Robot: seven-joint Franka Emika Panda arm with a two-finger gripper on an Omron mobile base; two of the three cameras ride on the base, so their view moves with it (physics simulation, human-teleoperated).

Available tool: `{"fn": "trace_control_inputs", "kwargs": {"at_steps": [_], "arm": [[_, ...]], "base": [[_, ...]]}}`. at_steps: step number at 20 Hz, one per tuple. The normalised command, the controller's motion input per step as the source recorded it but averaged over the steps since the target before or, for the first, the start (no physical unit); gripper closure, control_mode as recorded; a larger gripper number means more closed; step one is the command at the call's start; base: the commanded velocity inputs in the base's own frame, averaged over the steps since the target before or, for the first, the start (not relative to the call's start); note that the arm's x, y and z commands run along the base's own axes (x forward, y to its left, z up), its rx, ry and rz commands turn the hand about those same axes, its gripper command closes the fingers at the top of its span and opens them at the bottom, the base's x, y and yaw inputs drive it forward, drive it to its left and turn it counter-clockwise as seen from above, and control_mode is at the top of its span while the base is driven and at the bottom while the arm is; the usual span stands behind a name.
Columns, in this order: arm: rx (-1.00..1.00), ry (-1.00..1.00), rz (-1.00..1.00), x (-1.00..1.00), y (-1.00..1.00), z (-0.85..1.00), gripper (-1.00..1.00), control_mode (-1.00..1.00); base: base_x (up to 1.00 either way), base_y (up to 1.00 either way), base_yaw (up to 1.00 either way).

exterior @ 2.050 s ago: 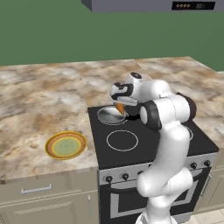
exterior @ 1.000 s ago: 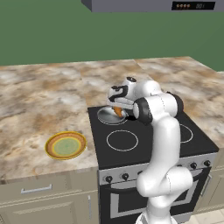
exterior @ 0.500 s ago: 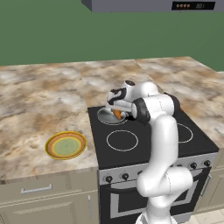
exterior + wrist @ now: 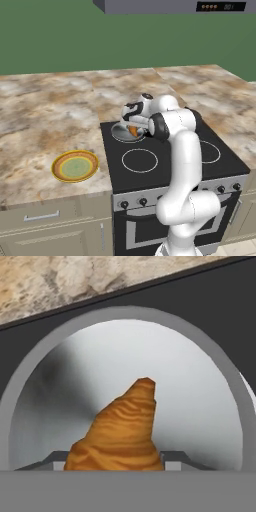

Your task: Pick the croissant and place it on the pan. Then turn on the stove to warm the croissant.

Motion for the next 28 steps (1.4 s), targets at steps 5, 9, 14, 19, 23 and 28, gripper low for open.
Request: {"fn": "trace_control_inputs", "kwargs": {"at_steps": [5,9,14,19,23,28], "arm": [[0.00,0.00,0.00,0.08,0.00,-0.05,-1.00,-1.00],[0.00,0.00,0.00,0.01,0.00,-0.02,-1.00,-1.00],[0.00,-0.03,0.00,0.01,0.00,0.00,-1.00,-1.00],[0.00,-0.12,0.00,0.00,0.01,0.02,-1.00,-1.00],[0.00,-0.22,0.00,-0.02,0.01,0.25,-1.00,-1.00],[0.00,-0.20,0.00,-0.27,0.00,0.27,-1.00,-1.00]], "base": [[0.00,0.00,0.00],[0.00,0.00,0.00],[0.00,0.00,0.00],[0.00,0.00,0.00],[0.00,0.00,0.00],[0.00,0.00,0.00]]}}
